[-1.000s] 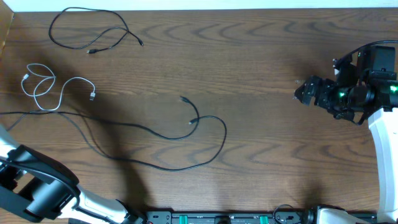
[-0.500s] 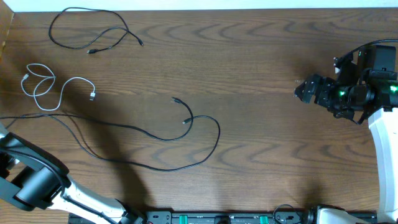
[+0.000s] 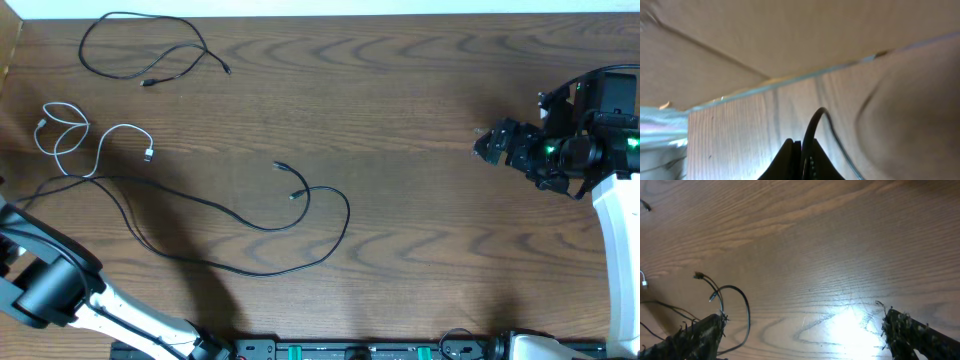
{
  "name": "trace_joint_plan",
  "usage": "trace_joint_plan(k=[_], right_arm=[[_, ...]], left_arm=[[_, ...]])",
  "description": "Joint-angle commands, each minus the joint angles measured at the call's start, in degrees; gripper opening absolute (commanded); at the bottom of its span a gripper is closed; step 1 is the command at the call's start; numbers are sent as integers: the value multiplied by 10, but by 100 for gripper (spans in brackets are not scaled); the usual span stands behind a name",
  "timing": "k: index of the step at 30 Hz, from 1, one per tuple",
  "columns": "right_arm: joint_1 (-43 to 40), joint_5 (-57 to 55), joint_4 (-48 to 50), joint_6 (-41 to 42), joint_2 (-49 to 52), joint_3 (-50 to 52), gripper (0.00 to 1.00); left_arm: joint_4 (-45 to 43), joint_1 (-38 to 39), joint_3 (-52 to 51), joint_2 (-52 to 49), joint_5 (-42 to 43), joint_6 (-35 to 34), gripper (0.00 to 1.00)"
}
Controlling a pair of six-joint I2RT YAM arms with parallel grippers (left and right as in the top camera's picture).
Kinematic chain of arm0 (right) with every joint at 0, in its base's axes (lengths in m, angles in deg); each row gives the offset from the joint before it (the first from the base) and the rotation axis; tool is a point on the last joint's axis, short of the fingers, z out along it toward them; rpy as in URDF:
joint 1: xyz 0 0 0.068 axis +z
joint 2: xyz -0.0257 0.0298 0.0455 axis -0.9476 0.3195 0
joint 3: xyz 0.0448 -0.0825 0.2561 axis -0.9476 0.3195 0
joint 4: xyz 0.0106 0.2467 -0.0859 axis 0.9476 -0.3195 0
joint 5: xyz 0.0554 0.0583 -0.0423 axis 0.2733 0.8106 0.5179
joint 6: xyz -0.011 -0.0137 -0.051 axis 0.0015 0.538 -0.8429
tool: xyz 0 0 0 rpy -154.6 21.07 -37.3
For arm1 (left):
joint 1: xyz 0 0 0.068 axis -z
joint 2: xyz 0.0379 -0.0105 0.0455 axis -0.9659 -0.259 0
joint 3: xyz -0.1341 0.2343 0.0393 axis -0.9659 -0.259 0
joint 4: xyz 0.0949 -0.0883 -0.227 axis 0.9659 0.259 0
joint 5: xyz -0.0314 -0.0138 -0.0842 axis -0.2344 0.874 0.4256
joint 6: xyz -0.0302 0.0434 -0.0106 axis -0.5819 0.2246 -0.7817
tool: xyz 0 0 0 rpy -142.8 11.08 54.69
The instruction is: Untangle cables
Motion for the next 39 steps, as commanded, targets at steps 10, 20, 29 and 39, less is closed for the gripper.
trace_joint_plan(k=[10,20,29,39], right_arm=[[3,5,-1,5,0,-1,99],[3,5,-1,5,0,-1,99],[3,3,-1,5,0,-1,99],[3,0,-3,3,0,0,99]], left_arm=[[30,-34,5,-20,-93,9,17],[25,-35,5,-17,-149,11,48],[26,-24,9,23,-129,11,49],[63,-60,-6,10,212,-2,61]])
